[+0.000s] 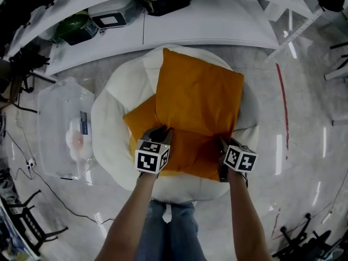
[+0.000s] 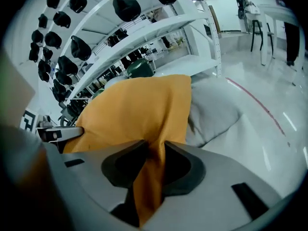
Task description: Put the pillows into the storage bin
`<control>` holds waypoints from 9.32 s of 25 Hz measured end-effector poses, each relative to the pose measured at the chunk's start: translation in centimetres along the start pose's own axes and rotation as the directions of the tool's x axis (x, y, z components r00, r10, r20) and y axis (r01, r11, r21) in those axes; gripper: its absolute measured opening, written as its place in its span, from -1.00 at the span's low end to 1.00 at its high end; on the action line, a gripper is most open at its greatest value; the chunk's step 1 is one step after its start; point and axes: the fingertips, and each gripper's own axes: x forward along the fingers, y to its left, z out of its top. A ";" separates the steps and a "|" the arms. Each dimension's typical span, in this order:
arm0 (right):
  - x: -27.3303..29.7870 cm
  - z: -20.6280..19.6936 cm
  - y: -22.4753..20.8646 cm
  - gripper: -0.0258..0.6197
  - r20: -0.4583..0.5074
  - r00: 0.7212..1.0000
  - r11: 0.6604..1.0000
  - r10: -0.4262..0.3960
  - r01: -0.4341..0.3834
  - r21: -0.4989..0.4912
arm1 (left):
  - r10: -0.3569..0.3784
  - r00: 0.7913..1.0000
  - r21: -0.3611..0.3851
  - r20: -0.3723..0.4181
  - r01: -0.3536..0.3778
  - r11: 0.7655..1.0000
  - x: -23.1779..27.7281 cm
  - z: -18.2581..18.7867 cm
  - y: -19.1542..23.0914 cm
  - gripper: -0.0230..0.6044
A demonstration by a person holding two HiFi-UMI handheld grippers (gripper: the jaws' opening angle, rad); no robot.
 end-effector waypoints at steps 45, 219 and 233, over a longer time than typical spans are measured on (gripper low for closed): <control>-3.4 -7.0 63.6 -0.89 -0.116 0.917 0.794 0.381 -0.389 -0.467 | 0.569 0.818 -0.493 0.086 -0.462 0.737 -51.3 -12.1 35.0 -0.84; 10.0 -16.5 83.5 -0.76 -0.276 0.801 0.643 0.532 -0.594 -0.484 | 0.533 0.835 -0.533 0.135 -0.392 0.750 -49.1 -17.7 50.5 -0.85; 17.2 -21.4 83.2 -0.32 -0.387 0.817 0.610 0.427 -0.577 -0.543 | 0.594 0.805 -0.564 0.010 -0.486 0.668 -47.5 -25.1 56.1 -0.84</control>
